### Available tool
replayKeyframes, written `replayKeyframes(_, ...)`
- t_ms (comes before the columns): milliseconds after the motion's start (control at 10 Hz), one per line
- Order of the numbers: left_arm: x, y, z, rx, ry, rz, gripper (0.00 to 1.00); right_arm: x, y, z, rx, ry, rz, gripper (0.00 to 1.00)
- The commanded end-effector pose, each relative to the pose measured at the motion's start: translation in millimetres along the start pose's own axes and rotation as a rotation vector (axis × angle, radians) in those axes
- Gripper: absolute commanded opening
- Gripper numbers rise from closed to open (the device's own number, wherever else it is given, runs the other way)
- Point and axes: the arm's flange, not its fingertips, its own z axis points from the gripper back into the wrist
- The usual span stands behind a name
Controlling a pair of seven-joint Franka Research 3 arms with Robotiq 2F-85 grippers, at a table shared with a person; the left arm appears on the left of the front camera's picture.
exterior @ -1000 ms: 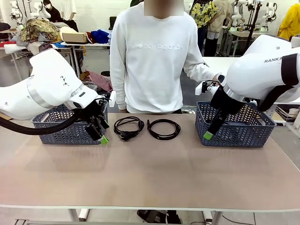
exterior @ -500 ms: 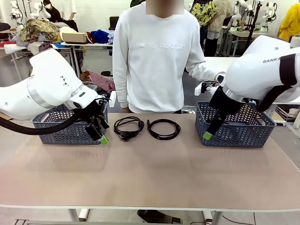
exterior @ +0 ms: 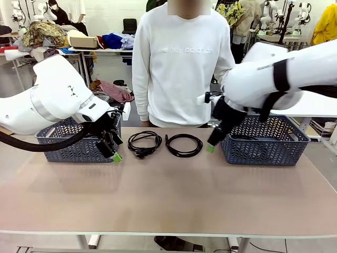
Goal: Organize the cables according to human instructions.
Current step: Pick up a bundle of cables and place it in the basket indicated by the human.
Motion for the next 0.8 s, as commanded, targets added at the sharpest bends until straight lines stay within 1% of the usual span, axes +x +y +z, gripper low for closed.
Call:
replayKeyframes(0,-1,0,1,0.000,0.001,0.001,1.00,40,-4,-12,-0.074,0.038,-0.066,1.00)
replayKeyframes(200,-1,0,1,0.000,0.001,0.001,1.00,78,-8,-33,-0.132,0.060,-0.104,1.00)
replayKeyframes(300,-1,0,1,0.000,0.001,0.001,1.00,93,-12,-41,-0.137,0.073,-0.127,1.00)
replayKeyframes(500,-1,0,1,0.000,0.001,0.001,1.00,109,-21,-53,-0.124,0.099,-0.152,1.00)
replayKeyframes(700,-1,0,1,0.000,0.001,0.001,1.00,117,-27,-61,-0.112,0.110,-0.176,1.00)
